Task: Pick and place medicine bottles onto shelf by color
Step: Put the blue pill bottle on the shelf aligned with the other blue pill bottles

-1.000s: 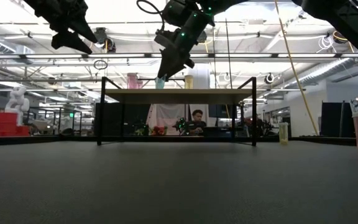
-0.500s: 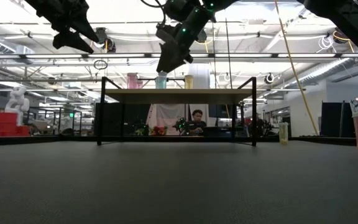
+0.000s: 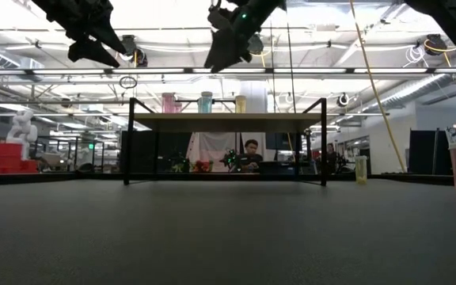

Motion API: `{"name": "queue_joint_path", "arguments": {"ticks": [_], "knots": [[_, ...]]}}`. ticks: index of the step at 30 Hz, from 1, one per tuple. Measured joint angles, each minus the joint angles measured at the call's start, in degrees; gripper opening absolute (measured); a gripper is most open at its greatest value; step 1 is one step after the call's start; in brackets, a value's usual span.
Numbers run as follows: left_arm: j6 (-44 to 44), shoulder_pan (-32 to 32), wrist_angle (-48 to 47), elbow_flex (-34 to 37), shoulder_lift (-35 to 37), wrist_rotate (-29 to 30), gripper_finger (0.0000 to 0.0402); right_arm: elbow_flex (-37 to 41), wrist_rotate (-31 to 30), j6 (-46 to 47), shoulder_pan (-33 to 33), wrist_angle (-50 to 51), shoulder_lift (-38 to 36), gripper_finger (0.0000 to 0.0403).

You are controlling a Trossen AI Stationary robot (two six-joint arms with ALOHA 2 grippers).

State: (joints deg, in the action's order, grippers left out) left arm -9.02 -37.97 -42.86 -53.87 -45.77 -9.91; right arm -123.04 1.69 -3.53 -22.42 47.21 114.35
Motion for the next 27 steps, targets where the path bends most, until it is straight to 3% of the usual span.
{"name": "queue_joint_path", "arguments": {"ticks": [4,7,11,15,18,22,27], "knots": [[-0.08,-0.01,0.94,0.0,-0.81,0.01,0.0241,0.78,0.14,1.48,1.82,5.25,-0.74,0.0156],[-0.1,0.01,1.28,0.0,-2.02,-0.02,0.0241,6.13,-0.49,1.04,4.82,3.34,-1.94,0.0131],[-0.11,-0.01,1.68,0.0,-4.43,-0.36,0.0241,21.07,-3.82,1.97,7.83,-11.67,-6.62,0.0081],[-0.13,0.01,3.16,0.0,-6.5,-1.09,0.0241,39.77,-4.63,8.14,7.25,-36.55,-13.14,0.0012],[-0.07,0.01,4.38,0.0,-8.02,-1.1,0.0241,49.26,-6.21,14.19,5.97,-52.48,-16.5,0.0009],[1.1,0.01,7.59,0.0,-10.04,-3.27,0.0241,54.81,-9.25,15.52,4.72,-54.61,-16.87,0.0001],[1.29,-0.04,12.34,0.0,-13.1,-6.17,0.0241,55.13,-10.25,13.27,4.44,-56.6,-15.31,0.0001]]}}
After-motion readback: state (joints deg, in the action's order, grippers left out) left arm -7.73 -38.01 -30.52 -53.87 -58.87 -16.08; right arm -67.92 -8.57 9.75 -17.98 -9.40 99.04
